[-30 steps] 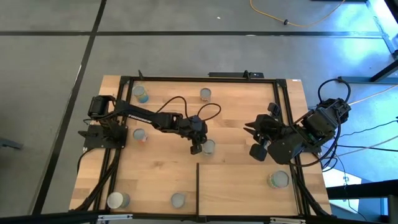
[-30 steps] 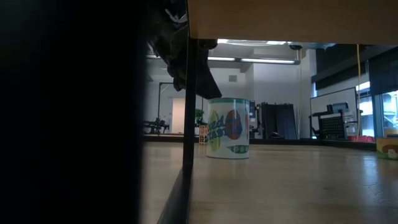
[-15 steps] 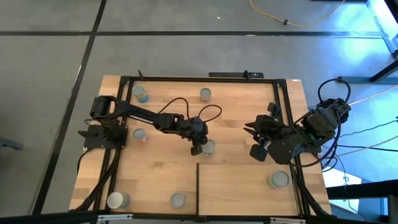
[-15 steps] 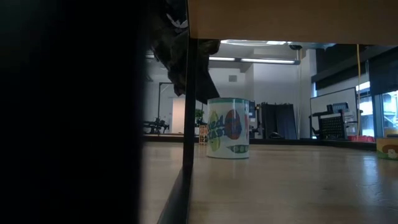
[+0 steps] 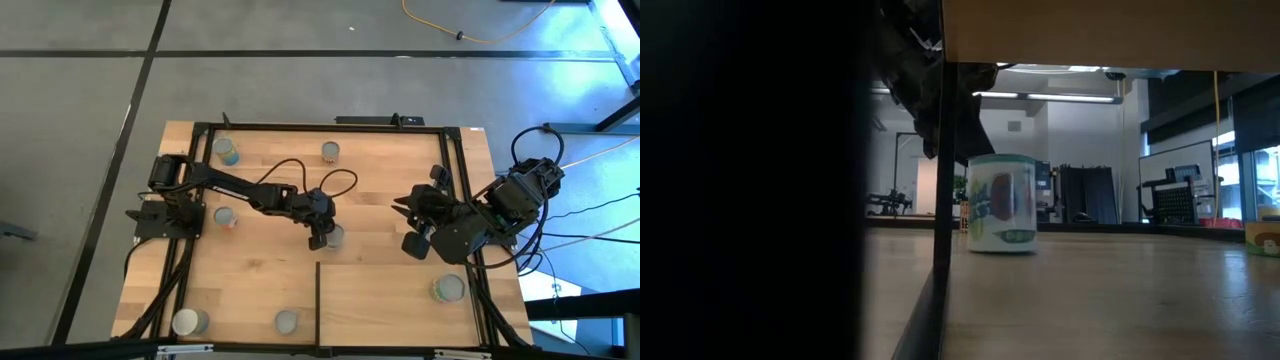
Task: Pick and place cans onto a shelf
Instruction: Put the white canned mixed vegetables on the shelf
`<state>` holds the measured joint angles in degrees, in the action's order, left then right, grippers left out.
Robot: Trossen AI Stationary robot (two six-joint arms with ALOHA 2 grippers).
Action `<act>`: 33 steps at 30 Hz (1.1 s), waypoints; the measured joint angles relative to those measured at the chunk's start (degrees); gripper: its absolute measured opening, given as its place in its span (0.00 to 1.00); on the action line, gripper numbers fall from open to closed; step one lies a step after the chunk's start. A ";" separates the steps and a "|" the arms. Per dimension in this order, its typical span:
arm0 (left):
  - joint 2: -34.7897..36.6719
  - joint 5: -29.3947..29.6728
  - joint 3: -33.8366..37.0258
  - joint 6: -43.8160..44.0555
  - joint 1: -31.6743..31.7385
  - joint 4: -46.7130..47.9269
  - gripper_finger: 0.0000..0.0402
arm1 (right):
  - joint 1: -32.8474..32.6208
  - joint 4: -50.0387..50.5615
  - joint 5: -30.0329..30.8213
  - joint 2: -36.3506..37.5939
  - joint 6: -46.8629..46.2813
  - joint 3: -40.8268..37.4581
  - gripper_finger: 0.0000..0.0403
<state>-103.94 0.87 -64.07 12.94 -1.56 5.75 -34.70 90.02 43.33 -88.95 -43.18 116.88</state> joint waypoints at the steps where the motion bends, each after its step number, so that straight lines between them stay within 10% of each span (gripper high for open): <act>1: 0.00 0.09 0.00 -0.03 0.01 0.00 0.06 | 0.02 -0.02 0.00 0.00 0.00 0.00 0.16; 23: 5.30 1.17 -0.02 -1.54 1.12 5.33 0.00 | 0.00 -0.02 -0.02 0.00 0.17 0.00 0.16; 33: 7.27 1.03 -12.45 -9.16 2.02 20.22 0.00 | 0.01 -0.11 -0.02 0.00 0.15 0.00 0.16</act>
<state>-96.67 1.90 -76.53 3.78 0.46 25.98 -34.69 89.91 43.31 -88.95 -43.03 116.88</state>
